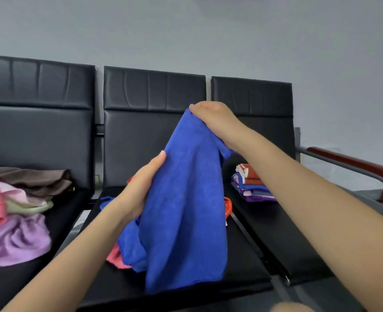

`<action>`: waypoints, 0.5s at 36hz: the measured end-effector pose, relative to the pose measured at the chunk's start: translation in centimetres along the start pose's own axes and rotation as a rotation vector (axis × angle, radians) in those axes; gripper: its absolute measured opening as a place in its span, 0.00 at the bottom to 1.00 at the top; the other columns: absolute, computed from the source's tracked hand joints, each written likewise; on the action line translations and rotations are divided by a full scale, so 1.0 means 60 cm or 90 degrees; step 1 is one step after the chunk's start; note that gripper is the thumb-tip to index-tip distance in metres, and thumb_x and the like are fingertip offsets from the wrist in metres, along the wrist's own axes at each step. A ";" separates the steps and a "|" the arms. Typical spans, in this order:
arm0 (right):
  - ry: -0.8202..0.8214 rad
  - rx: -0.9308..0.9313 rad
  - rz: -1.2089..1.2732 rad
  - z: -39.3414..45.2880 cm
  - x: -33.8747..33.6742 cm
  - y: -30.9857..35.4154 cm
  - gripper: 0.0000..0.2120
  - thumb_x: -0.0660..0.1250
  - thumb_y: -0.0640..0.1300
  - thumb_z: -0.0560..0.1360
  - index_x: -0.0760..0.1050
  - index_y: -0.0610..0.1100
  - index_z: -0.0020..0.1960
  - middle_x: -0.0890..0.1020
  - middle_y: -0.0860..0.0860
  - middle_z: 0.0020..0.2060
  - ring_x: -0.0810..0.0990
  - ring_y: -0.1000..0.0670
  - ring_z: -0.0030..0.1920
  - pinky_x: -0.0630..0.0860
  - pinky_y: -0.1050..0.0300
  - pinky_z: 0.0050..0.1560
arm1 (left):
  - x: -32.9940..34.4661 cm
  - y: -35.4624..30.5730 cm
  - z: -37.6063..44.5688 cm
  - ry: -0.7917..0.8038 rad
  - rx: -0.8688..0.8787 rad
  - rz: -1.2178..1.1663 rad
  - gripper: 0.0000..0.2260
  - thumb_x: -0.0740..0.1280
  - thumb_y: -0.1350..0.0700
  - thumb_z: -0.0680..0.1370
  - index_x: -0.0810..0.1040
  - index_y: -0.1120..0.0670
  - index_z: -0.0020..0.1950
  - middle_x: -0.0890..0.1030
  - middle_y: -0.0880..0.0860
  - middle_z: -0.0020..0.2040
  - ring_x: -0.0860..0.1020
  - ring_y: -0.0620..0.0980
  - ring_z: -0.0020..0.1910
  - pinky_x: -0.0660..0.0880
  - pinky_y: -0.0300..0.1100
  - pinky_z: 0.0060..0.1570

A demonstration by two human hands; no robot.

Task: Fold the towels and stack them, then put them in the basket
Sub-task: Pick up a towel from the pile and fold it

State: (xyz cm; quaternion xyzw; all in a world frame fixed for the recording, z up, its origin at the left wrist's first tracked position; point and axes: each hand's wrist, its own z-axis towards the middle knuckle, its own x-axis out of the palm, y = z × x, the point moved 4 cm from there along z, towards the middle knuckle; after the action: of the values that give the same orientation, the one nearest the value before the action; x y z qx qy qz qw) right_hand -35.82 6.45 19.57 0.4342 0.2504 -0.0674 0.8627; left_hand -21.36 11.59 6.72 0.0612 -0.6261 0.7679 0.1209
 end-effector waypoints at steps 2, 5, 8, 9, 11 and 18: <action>0.005 -0.010 -0.004 -0.009 0.007 -0.005 0.12 0.59 0.48 0.81 0.72 0.43 0.43 0.69 0.48 0.35 0.67 0.52 0.37 0.65 0.59 0.38 | -0.012 0.013 -0.002 -0.025 -0.061 -0.016 0.37 0.79 0.39 0.62 0.75 0.52 0.67 0.78 0.52 0.65 0.80 0.51 0.60 0.73 0.50 0.63; 0.008 -0.017 -0.009 -0.021 0.018 -0.009 0.12 0.60 0.48 0.81 0.74 0.43 0.42 0.73 0.51 0.34 0.69 0.54 0.36 0.67 0.61 0.38 | -0.007 0.016 -0.012 -0.002 -0.063 -0.008 0.26 0.74 0.49 0.68 0.78 0.58 0.63 0.81 0.55 0.60 0.82 0.53 0.55 0.79 0.45 0.54; -0.002 -0.003 0.016 -0.036 0.017 -0.011 0.13 0.61 0.49 0.81 0.75 0.43 0.42 0.72 0.51 0.34 0.69 0.54 0.35 0.66 0.62 0.37 | 0.004 -0.008 -0.031 0.036 -0.018 -0.042 0.15 0.67 0.54 0.69 0.84 0.58 0.52 0.84 0.56 0.51 0.83 0.53 0.49 0.80 0.41 0.44; -0.005 0.004 0.036 -0.041 0.015 -0.011 0.13 0.62 0.49 0.80 0.74 0.43 0.41 0.72 0.50 0.34 0.68 0.53 0.35 0.66 0.61 0.37 | 0.001 -0.018 -0.035 0.049 -0.004 -0.053 0.12 0.66 0.55 0.69 0.85 0.57 0.47 0.84 0.55 0.49 0.83 0.53 0.48 0.80 0.40 0.44; -0.003 0.022 0.098 -0.052 0.005 -0.012 0.15 0.64 0.50 0.79 0.71 0.44 0.37 0.71 0.48 0.33 0.68 0.52 0.35 0.66 0.58 0.37 | -0.002 -0.039 -0.044 0.054 0.017 -0.037 0.10 0.66 0.55 0.70 0.86 0.55 0.44 0.85 0.54 0.49 0.83 0.52 0.48 0.80 0.39 0.44; 0.123 0.022 0.153 -0.079 -0.023 -0.008 0.09 0.68 0.48 0.77 0.80 0.48 0.40 0.82 0.52 0.36 0.79 0.54 0.37 0.75 0.63 0.39 | -0.059 -0.114 -0.087 -0.036 0.116 0.015 0.08 0.71 0.54 0.70 0.78 0.55 0.47 0.83 0.51 0.39 0.81 0.46 0.37 0.77 0.37 0.39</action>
State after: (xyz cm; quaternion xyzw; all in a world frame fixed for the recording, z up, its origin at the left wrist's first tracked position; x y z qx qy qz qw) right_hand -38.96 9.70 17.57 0.4803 0.2773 0.0738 0.8289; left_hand -15.85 17.58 11.26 0.0867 -0.5573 0.8211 0.0881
